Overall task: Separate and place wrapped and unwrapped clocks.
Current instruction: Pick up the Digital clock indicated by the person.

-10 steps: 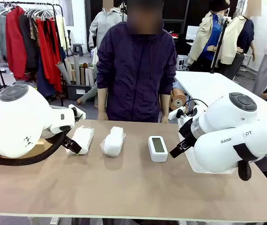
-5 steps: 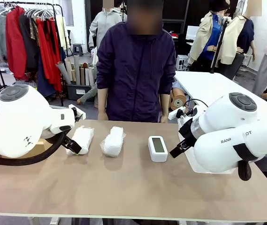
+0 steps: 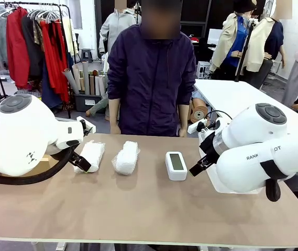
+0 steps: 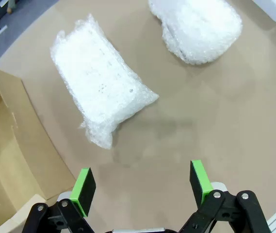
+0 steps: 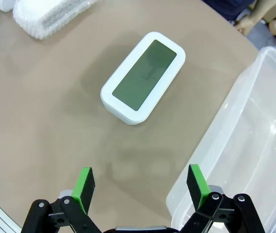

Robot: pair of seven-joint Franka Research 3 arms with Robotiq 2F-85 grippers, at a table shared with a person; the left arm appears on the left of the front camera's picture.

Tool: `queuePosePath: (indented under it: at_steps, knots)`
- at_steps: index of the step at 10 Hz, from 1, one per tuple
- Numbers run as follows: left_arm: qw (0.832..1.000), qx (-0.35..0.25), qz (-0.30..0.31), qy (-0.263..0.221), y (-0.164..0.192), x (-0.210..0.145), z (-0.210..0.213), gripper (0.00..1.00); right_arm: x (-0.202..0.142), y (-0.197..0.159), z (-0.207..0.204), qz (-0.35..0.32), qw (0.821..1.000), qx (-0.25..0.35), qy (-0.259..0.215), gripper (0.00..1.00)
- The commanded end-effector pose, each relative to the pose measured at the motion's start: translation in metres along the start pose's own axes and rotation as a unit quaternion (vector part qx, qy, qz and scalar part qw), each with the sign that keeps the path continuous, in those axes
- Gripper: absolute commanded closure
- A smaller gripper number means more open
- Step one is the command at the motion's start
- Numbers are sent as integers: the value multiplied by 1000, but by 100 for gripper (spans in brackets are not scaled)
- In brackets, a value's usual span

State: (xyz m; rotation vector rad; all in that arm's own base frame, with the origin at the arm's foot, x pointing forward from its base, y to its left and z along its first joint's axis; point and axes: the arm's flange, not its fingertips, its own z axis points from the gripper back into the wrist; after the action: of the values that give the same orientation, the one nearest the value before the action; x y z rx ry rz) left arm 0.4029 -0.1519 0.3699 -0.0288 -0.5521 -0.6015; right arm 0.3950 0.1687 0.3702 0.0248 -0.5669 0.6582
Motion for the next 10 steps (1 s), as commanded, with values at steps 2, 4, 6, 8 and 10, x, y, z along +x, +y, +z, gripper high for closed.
queuePosePath:
  at_steps: [2, 4, 6, 8, 10]
  knots:
    - [1000, 0, 0, 0, 0, 0, 0, 0, 0, 0, 0, 0, 1000, 0, 0, 0]
    - [1000, 0, 0, 0, 0, 0, 0, 0, 0, 0, 0, 0, 1000, 0, 0, 0]
    - [1000, 0, 0, 0, 0, 0, 0, 0, 0, 0, 0, 0, 1000, 0, 0, 0]
    - [1000, 0, 0, 0, 0, 0, 0, 0, 0, 0, 0, 0, 1000, 0, 0, 0]
    - [1000, 0, 0, 0, 0, 0, 0, 0, 0, 0, 0, 0, 1000, 0, 0, 0]
